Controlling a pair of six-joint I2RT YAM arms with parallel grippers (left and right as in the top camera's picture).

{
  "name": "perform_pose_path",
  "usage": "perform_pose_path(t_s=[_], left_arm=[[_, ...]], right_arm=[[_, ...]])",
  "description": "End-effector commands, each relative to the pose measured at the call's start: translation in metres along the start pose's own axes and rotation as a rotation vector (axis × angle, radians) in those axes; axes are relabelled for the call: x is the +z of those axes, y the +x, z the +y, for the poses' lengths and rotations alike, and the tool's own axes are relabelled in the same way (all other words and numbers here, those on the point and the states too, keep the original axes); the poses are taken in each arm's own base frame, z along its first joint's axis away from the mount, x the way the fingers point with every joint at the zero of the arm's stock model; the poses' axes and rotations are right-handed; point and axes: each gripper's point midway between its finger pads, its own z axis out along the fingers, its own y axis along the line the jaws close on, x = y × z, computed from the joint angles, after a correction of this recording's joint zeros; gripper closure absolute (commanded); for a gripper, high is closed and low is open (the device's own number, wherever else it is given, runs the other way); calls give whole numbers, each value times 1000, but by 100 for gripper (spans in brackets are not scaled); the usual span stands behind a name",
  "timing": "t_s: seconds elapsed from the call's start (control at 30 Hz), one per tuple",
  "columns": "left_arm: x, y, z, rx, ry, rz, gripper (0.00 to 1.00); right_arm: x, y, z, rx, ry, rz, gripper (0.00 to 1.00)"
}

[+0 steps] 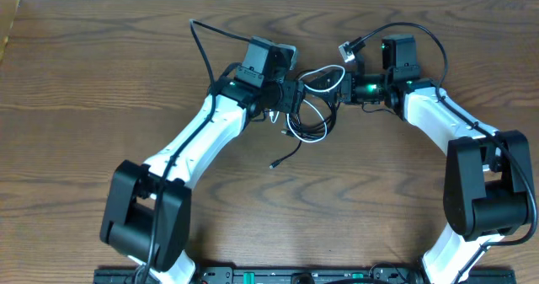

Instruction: Untangle cables

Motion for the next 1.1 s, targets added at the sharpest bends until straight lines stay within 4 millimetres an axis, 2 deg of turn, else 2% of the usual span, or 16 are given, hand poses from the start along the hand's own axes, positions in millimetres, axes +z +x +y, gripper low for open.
perform_pose_path(t_s=[0.0,0.1,0.23,0.37,0.5,0.7,0.73,0.8,0.93,1.07], left_arm=[[10,6,-20,-9,133,24,32],[8,-4,-36,3,225,-12,33],[9,-11,-36,-28,228,-39,40],[16,-6,-34,-42,224,-21,42],[25,1,-30,-51,222,5,51],[29,1,-28,-53,220,4,51],[29,-1,-27,-53,223,-3,59],[27,-5,-29,-51,251,-15,90],[20,-7,-31,-79,314,-8,93],[11,-13,-15,-216,311,-6,92]], right_arm=[[-10,-2,15,7,-69,3,1],[-15,-5,12,16,-64,-8,1],[-15,-4,16,13,-89,1,1],[-16,-4,22,10,-117,7,1],[-16,-4,22,13,-118,7,1],[-16,-4,22,13,-118,7,1],[-16,-4,22,13,-117,6,1],[-16,-4,22,13,-117,7,1],[-16,-5,18,1,-95,-3,1],[-15,-5,1,3,-6,-21,1]])
